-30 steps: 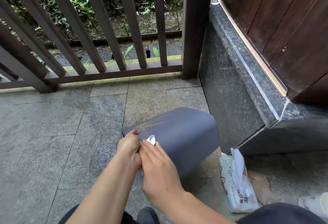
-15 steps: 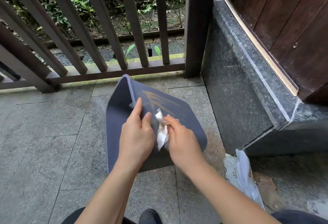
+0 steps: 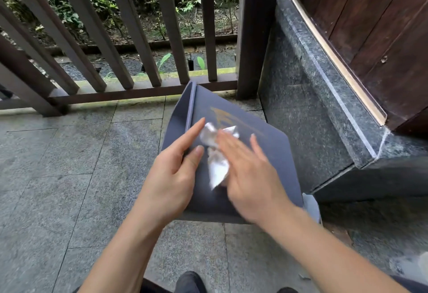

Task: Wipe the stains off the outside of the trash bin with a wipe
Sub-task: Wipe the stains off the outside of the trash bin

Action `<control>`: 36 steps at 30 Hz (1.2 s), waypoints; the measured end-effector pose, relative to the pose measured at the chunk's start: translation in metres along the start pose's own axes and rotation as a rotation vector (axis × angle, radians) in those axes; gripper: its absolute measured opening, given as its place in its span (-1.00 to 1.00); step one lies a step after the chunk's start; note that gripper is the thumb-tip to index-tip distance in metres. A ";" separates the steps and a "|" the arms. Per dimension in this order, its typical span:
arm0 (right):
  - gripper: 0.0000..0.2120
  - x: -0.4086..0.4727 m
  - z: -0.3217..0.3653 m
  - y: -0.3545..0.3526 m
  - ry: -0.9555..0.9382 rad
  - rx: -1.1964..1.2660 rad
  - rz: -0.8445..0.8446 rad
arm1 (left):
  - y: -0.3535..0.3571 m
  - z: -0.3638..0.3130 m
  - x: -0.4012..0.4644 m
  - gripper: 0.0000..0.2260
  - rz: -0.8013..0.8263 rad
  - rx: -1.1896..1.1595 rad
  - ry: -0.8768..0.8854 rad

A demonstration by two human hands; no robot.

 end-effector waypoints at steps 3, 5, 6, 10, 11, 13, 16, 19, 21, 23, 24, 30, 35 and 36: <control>-0.38 0.018 -0.040 -0.007 0.155 0.047 0.018 | 0.001 -0.006 -0.007 -0.53 0.073 -0.001 0.005; -0.40 0.028 -0.058 -0.012 0.200 0.107 0.012 | 0.002 -0.008 -0.010 -0.51 0.104 0.025 0.035; -0.41 0.031 -0.064 -0.014 0.220 0.133 -0.001 | 0.002 -0.009 -0.010 -0.51 0.120 0.032 0.048; -0.55 0.036 -0.052 -0.014 0.251 0.239 -0.071 | 0.005 -0.011 -0.009 -0.45 0.155 0.057 0.067; -0.55 0.032 -0.038 -0.009 0.197 0.227 -0.064 | 0.005 -0.010 -0.009 -0.43 0.155 0.048 0.059; -0.51 0.014 -0.002 0.004 0.011 0.220 -0.052 | 0.004 -0.009 -0.007 -0.43 0.153 0.034 0.060; -0.40 -0.009 0.017 0.012 -0.124 0.241 -0.018 | 0.003 -0.011 -0.011 -0.33 0.186 0.075 0.076; -0.44 0.009 -0.012 0.003 -0.078 0.131 0.002 | 0.006 -0.007 -0.013 -0.18 0.225 0.086 0.057; -0.42 0.027 -0.039 -0.002 0.124 0.140 -0.010 | 0.007 -0.005 -0.013 -0.19 0.208 0.059 0.027; -0.34 0.033 -0.055 -0.004 0.308 0.185 -0.018 | 0.008 -0.005 -0.012 -0.28 0.190 0.024 0.000; -0.35 0.030 -0.052 -0.003 0.325 0.186 -0.014 | 0.008 -0.006 -0.011 -0.34 0.177 0.030 0.006; -0.46 -0.005 0.006 0.027 -0.065 0.291 0.018 | 0.004 -0.002 -0.002 -0.47 0.105 0.091 -0.015; -0.47 0.036 -0.059 0.012 0.296 0.286 0.021 | 0.008 -0.005 -0.006 -0.31 0.189 0.165 0.000; -0.46 0.039 -0.071 0.010 0.390 0.317 0.011 | 0.009 -0.005 -0.006 -0.33 0.204 0.180 0.003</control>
Point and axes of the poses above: each hand's wrist, its own x-axis towards the middle knuckle, its own y-axis out of the palm, z = x × y, the point moved 3 cm from there along x, towards the middle knuckle, and after that the axes turned 1 degree about x, right-handed, at the moved point
